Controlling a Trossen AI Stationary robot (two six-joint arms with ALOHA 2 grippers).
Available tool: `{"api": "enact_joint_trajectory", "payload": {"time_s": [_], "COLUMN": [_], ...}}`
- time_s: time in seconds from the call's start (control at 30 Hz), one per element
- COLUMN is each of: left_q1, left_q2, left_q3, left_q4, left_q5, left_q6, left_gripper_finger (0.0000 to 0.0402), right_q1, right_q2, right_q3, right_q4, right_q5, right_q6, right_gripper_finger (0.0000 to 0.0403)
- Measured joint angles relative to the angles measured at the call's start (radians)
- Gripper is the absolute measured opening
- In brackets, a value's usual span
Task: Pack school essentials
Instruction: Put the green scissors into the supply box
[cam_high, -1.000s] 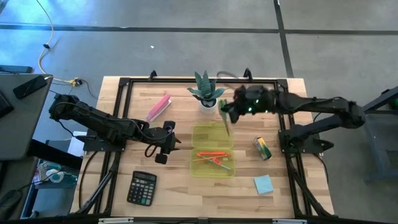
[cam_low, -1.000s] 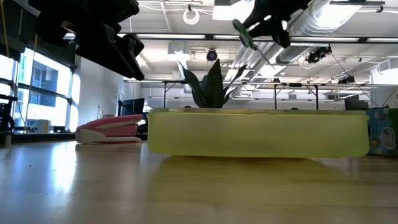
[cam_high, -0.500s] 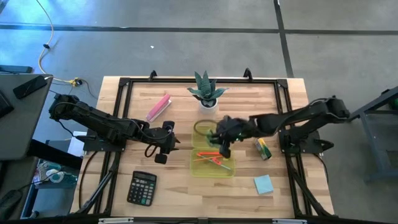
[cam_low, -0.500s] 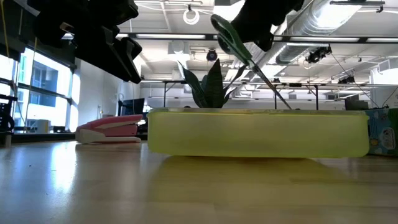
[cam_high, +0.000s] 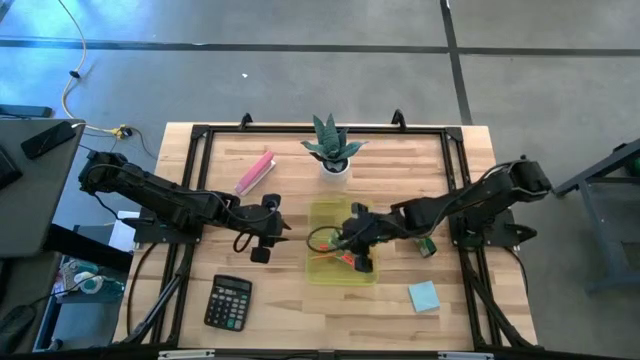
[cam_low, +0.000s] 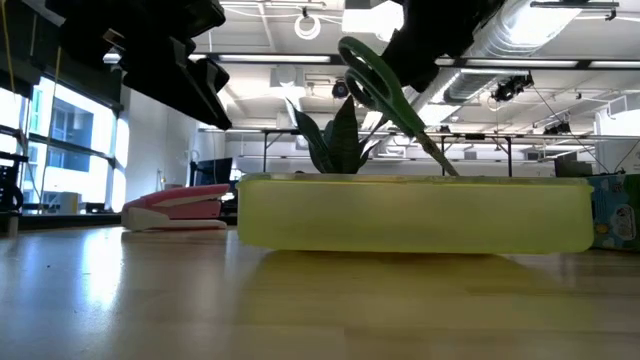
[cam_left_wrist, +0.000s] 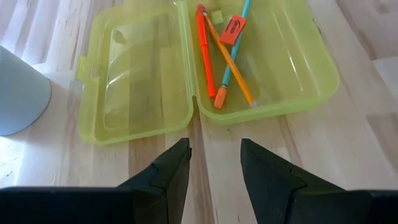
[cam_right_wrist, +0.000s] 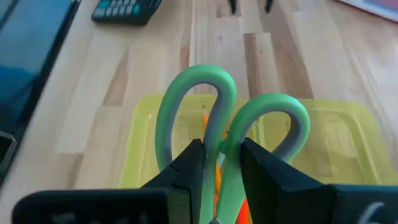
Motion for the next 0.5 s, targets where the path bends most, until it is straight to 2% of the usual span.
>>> {"api": "enact_joint_trajectory", "payload": {"time_s": [0.23,0.5], "left_q1": [0.000,0.000], "left_q2": [0.000,0.000], "left_q3": [0.000,0.000], "left_q4": [0.009,0.010], "left_q5": [0.000,0.000], "left_q6": [-0.009,-0.009], "left_gripper_finger": [0.0131,0.0131], "right_q1": [0.036,0.059], "right_q2": [0.069,0.075], "right_q3": [0.000,0.000], "right_q4": [0.035,0.051], "right_q5": [0.030,0.029], "right_q6": [-0.113,-0.133], "right_gripper_finger": [0.0074,0.0087]}}
